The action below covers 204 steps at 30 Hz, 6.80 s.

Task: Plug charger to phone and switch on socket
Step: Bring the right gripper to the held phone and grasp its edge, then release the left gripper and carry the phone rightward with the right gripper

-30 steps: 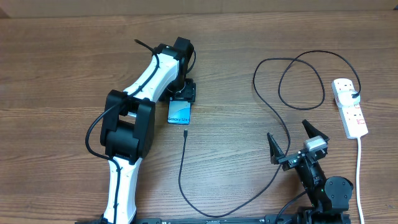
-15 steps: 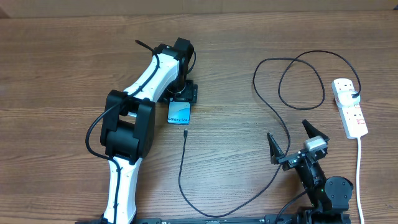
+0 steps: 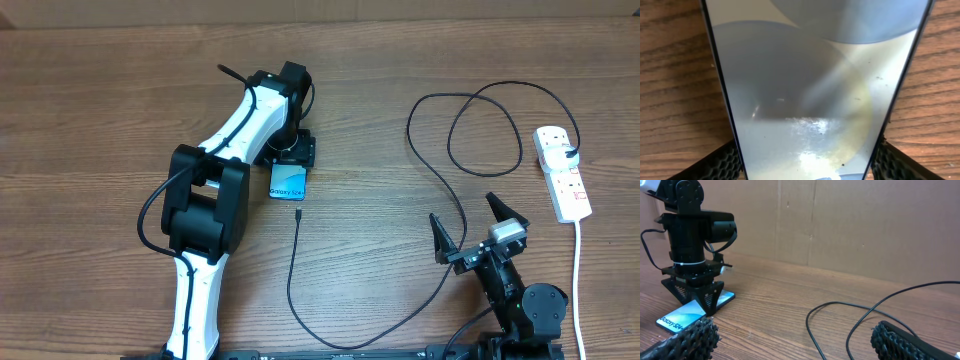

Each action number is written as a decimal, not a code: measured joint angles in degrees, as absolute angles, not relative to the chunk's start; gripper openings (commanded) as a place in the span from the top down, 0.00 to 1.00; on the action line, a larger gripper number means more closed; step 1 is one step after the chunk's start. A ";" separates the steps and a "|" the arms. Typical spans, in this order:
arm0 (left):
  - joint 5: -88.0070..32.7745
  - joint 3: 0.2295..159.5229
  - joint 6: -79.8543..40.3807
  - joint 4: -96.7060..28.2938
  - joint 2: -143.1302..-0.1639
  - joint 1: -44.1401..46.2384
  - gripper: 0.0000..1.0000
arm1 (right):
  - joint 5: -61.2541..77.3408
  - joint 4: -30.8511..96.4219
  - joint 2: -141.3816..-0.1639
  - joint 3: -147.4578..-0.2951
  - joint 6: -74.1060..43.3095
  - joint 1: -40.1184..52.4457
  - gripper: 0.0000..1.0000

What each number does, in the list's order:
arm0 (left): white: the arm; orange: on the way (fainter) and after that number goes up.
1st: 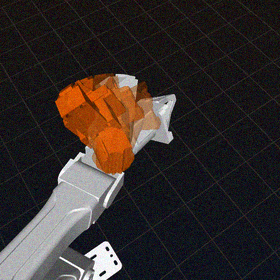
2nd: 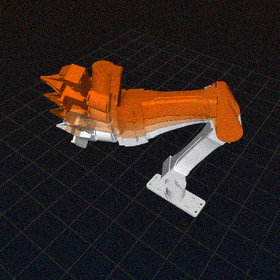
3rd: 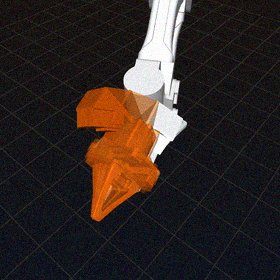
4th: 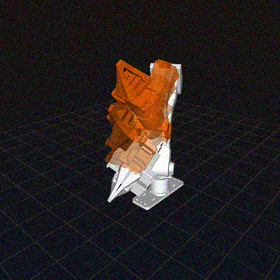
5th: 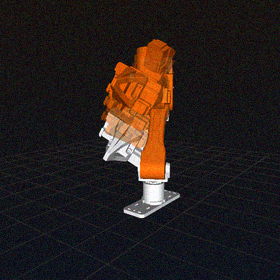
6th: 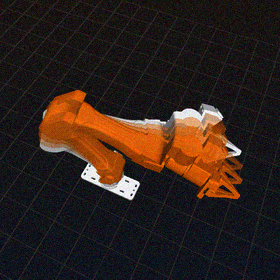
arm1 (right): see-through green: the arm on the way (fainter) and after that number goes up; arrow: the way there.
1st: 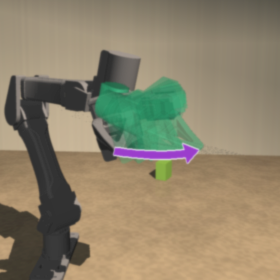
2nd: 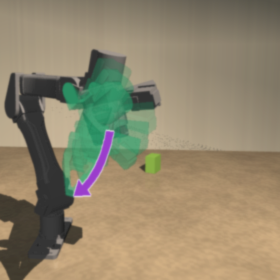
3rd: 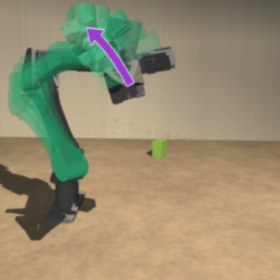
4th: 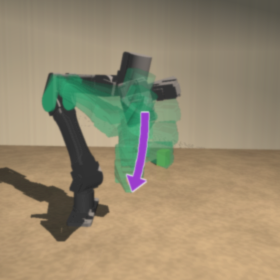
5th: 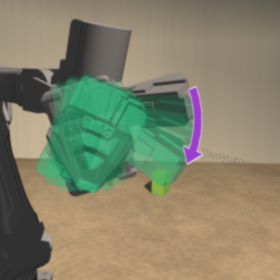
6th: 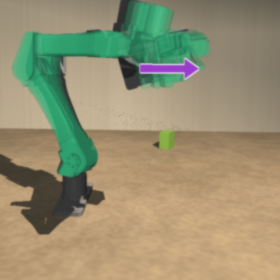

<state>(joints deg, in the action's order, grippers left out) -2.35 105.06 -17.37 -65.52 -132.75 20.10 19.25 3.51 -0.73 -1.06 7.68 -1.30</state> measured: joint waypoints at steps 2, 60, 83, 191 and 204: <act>-2.33 105.06 -17.39 -65.52 -132.75 20.14 0.30 | 19.22 3.51 -0.73 -1.06 7.66 -1.28 0.00; -9.45 110.15 -16.01 -72.60 -133.27 20.14 0.53 | 27.27 2.72 -2.46 -8.01 -4.27 -1.23 0.00; -9.47 110.65 -15.92 -71.96 -133.23 20.14 0.49 | 29.54 56.64 -67.00 -74.08 -5.89 -1.52 0.03; -21.71 111.74 -13.69 -73.17 -132.31 17.67 0.14 | 47.29 1.61 -119.17 -63.20 -32.29 23.97 0.96; -36.73 111.79 -10.48 -73.63 -130.54 5.89 0.11 | 20.62 37.95 -100.36 -69.93 -23.62 23.29 0.96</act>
<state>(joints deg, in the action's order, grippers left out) -36.73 111.79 -10.48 -73.63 -130.54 5.89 20.62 37.95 -100.36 -69.93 -23.62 23.29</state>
